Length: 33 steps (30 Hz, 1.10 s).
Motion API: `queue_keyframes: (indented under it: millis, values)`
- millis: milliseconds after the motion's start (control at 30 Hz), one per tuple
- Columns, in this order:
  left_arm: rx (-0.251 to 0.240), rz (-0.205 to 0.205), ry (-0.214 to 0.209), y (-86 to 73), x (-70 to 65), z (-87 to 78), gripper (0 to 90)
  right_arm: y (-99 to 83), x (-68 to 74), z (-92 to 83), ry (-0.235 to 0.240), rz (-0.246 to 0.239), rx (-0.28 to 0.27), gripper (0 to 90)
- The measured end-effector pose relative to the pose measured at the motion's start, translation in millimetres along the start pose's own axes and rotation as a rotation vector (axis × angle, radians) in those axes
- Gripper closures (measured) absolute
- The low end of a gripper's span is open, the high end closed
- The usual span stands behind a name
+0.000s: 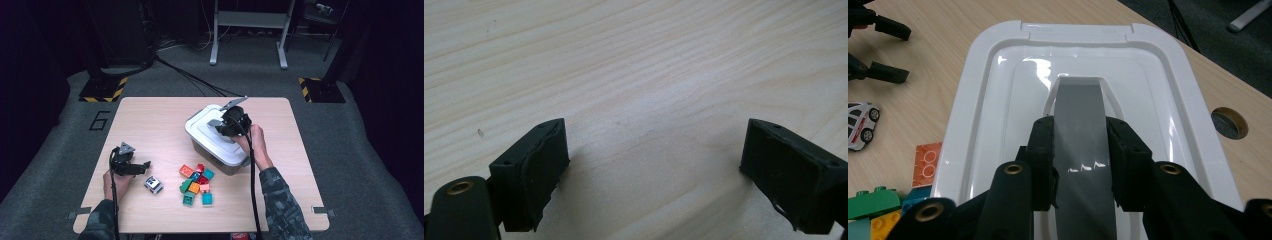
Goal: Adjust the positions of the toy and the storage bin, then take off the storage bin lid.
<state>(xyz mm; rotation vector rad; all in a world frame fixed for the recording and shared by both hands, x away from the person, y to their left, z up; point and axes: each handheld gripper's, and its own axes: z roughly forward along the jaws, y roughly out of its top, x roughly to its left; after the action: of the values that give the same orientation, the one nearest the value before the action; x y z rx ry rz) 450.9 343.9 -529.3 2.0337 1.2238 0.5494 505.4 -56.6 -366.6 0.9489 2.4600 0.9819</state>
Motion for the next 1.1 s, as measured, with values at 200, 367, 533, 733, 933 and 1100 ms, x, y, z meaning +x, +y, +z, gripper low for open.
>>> queue_keyframes:
  millis: [200, 367, 533, 733, 933, 1100]
  values:
    - [0.002, 0.004, -0.001, 0.1, 0.3, -0.1, 11.4, -4.0, 4.6, -5.1, -0.007, 0.012, 0.007, 67.1]
    - [0.000, 0.002, -0.001, 0.1, 0.2, 0.0, 11.5, -6.7, 6.7, -7.4, -0.011, 0.011, 0.005, 67.1]
    - [0.006, -0.001, -0.003, 0.2, 0.5, 0.5, 10.2, -7.0, 7.7, -8.0, -0.021, -0.007, 0.002, 67.0]
    - [0.031, 0.010, 0.003, 1.0, 1.3, 1.4, 0.0, -5.5, 9.0, -9.6, -0.036, -0.022, -0.013, 66.9]
    - [0.030, 0.005, -0.001, 1.2, 1.0, 3.5, 0.0, -0.6, 8.3, -22.3, -0.050, -0.013, -0.039, 66.9]
    - [0.027, 0.009, -0.008, 1.6, 0.5, 4.2, 0.0, 2.8, 6.4, -31.2, -0.062, -0.013, -0.058, 66.9]
